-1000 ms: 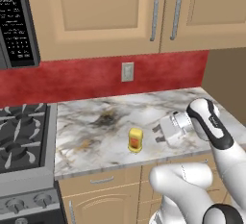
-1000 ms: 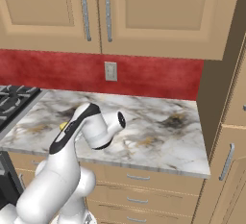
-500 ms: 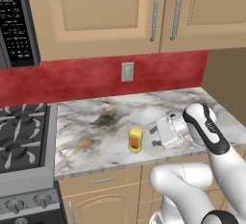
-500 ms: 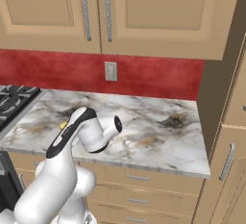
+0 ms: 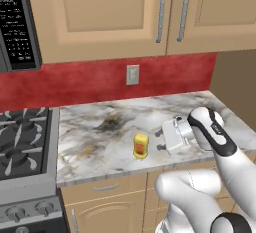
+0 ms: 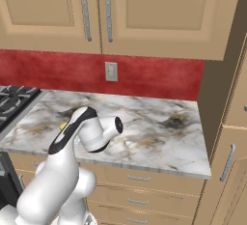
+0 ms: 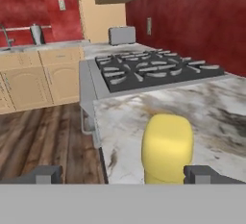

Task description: Place the mustard and mustard from the counter to the top shelf of the fridge. If the existing items in the fridge are on the top shelf, move them to other shelves.

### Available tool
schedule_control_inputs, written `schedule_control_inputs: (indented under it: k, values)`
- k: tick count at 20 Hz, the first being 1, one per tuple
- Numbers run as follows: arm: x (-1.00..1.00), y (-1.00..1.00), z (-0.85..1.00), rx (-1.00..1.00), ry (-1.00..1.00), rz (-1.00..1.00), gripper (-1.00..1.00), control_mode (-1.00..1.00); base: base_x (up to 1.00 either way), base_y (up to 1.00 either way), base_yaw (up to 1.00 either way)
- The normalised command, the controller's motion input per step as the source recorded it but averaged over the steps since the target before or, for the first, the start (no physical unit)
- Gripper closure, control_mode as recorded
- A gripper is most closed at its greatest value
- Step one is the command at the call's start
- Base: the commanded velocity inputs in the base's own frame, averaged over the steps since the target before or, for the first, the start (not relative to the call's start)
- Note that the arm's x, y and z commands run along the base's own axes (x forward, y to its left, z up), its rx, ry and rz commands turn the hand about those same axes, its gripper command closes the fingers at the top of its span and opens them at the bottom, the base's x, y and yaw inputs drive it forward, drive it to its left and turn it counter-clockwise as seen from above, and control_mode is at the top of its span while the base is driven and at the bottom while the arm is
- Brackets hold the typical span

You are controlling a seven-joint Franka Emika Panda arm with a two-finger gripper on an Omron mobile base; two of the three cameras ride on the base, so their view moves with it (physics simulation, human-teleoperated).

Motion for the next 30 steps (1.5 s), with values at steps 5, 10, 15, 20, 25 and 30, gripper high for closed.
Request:
schedule_control_inputs:
  k: [5, 10, 15, 20, 25, 30]
  values:
    - [0.01, 0.07, -0.20, 0.00, 0.00, 0.00, -1.00, -1.00, 0.00, 0.00, 0.00]
    - [0.01, 0.15, -0.10, 0.00, 0.00, 0.00, -1.00, -1.00, 0.00, 0.00, 0.00]
    - [0.08, 0.16, 0.00, 0.00, 0.00, 0.00, -1.00, -1.00, 0.00, 0.00, 0.00]
    - [0.15, 0.12, -0.01, 0.00, 0.00, 0.00, -1.00, -1.00, 0.00, 0.00, 0.00]
    - [0.14, 0.06, -0.04, 0.00, 0.00, 0.00, -1.00, -1.00, 0.00, 0.00, 0.00]
    - [0.14, 0.01, -0.20, 0.00, 0.00, 0.00, -1.00, -1.00, 0.00, 0.00, 0.00]
